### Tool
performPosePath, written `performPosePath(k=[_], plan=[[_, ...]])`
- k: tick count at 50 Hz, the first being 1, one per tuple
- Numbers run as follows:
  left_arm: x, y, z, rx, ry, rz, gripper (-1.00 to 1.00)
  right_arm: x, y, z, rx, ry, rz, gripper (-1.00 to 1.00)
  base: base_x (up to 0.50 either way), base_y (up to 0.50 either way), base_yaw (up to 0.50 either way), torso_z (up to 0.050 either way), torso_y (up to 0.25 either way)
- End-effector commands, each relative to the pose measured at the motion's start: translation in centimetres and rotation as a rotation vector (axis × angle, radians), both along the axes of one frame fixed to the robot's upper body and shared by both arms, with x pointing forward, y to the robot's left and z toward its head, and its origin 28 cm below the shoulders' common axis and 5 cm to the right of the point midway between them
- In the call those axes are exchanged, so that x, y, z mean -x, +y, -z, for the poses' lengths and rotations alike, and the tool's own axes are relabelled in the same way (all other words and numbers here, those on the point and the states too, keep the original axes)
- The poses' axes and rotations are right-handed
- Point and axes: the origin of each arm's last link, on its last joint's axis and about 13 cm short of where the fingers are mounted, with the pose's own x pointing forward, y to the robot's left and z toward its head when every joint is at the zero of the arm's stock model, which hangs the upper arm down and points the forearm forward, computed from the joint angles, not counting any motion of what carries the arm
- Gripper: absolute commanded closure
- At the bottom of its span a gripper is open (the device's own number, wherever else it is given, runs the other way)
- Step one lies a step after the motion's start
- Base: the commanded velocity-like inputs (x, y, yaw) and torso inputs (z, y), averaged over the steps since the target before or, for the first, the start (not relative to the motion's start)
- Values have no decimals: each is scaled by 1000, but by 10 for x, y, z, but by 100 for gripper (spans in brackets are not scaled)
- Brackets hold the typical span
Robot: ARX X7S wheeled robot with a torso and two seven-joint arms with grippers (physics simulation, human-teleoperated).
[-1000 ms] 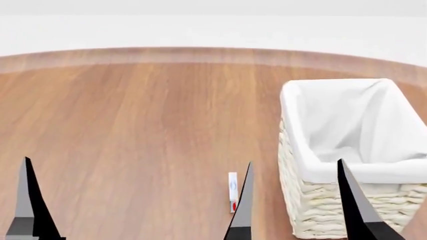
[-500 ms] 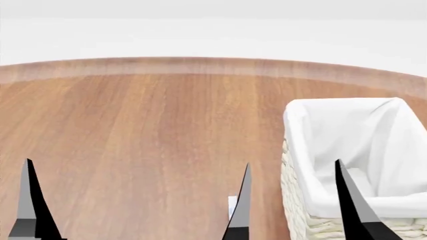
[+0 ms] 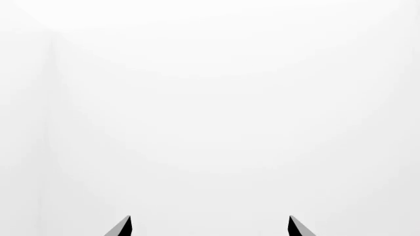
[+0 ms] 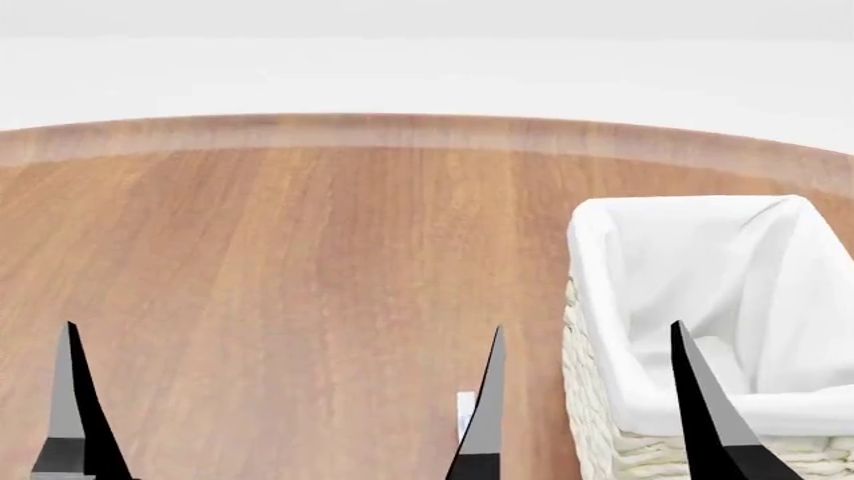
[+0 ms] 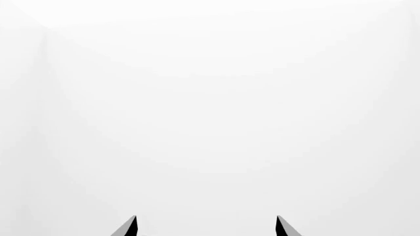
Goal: Pick up the alphabet soup and the cream cheese box, and put them in the basket.
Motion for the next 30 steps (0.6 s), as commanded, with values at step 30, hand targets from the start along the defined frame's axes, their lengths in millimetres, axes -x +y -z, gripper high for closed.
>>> performPosePath(k=[30], plan=[[-3, 1, 4, -8, 30, -15, -100, -1, 1, 1, 1, 4, -3, -100, 0, 0, 0, 0, -108]])
